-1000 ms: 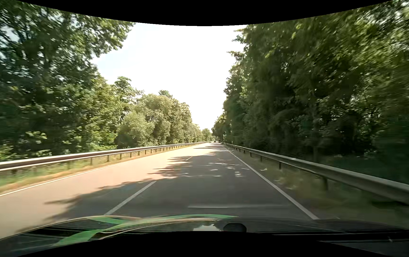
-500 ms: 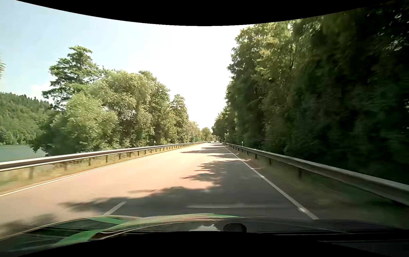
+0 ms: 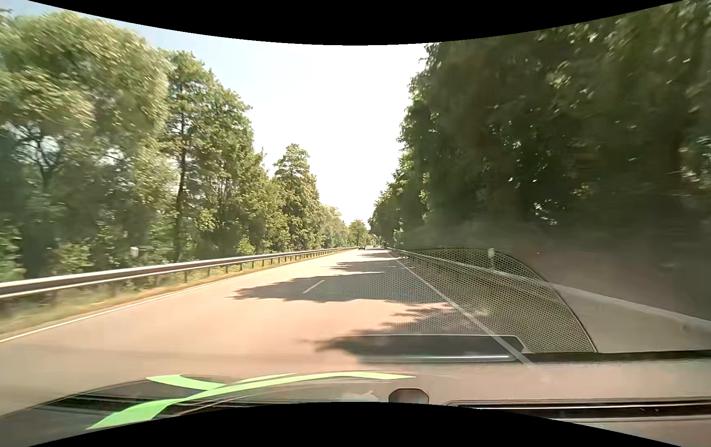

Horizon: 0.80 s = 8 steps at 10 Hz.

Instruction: Follow the waypoints while adhering to traffic rules and regulations

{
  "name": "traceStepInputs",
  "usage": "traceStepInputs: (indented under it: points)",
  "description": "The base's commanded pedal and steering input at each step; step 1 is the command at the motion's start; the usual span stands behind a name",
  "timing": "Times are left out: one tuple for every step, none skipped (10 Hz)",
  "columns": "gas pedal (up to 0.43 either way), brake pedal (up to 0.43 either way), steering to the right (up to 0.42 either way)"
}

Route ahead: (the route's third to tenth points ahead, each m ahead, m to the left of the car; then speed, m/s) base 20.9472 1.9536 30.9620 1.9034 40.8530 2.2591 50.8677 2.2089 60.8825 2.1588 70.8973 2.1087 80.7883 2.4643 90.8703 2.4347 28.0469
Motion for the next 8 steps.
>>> traceStepInputs:
  points:
    - [0.138,0.000,-0.002]
    - [0.150,0.000,-0.002]
    - [0.157,0.000,-0.002]
    - [0.169,0.000,-0.002]
    - [0.177,0.000,-0.002]
    - [0.189,0.000,-0.001]
    - [0.209,0.000,-0.001]
    - [0.240,0.000,-0.001]
